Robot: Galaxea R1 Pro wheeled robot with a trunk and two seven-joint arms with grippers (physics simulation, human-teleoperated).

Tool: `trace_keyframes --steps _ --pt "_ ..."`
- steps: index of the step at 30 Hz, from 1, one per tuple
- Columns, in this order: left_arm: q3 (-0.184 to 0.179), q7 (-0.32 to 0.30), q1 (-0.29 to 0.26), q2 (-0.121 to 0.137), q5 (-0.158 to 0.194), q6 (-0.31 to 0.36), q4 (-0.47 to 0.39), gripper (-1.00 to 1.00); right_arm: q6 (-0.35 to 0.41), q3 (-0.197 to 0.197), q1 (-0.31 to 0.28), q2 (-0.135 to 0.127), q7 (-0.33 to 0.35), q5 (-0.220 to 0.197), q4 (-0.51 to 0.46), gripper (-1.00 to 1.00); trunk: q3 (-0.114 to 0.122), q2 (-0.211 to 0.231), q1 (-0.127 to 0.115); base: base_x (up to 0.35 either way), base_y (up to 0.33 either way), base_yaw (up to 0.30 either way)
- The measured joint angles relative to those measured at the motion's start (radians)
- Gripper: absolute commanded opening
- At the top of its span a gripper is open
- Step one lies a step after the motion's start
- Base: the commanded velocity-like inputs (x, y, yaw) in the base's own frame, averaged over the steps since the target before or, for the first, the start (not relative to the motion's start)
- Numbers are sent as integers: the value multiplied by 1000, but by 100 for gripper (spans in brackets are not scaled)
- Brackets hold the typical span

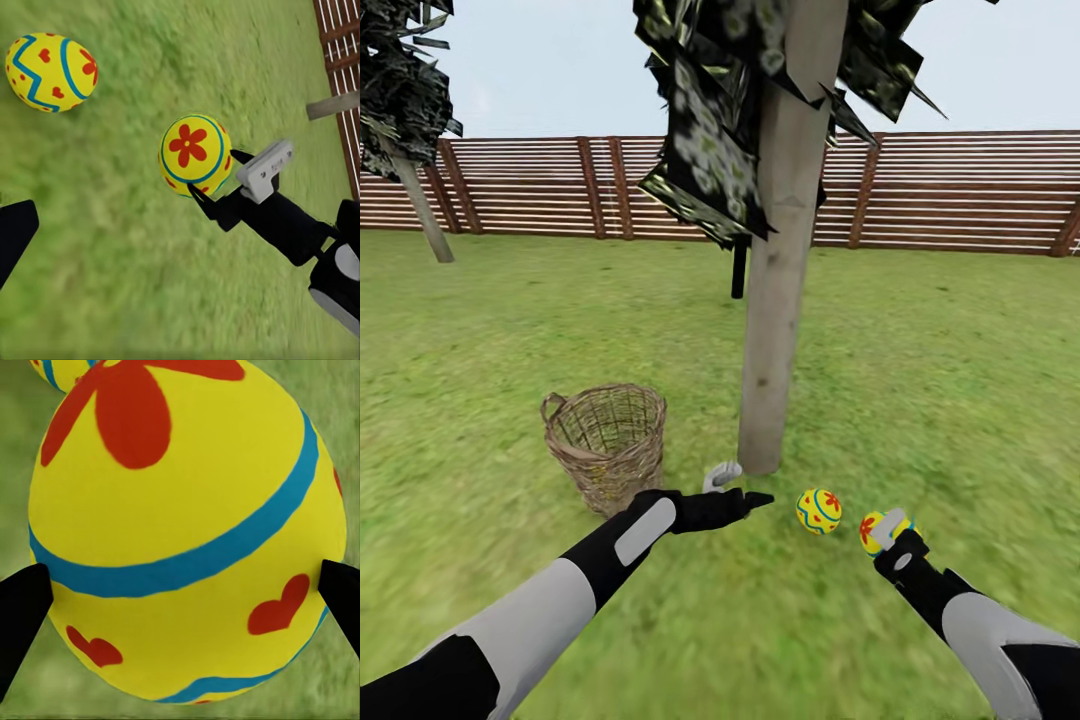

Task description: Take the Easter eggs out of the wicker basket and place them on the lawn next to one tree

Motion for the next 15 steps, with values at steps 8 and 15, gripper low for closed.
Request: trace_keyframes --steps 8,15 --pt "-1 0 0 -1 0 0 1 100 -8 0 -1 0 2 -4 3 -100 -31 -2 4 0 0 0" --pt "0 0 0 -1 0 0 1 100 -12 -1 -1 0 -3 -5 -2 -100 -58 -4 7 0 0 0"
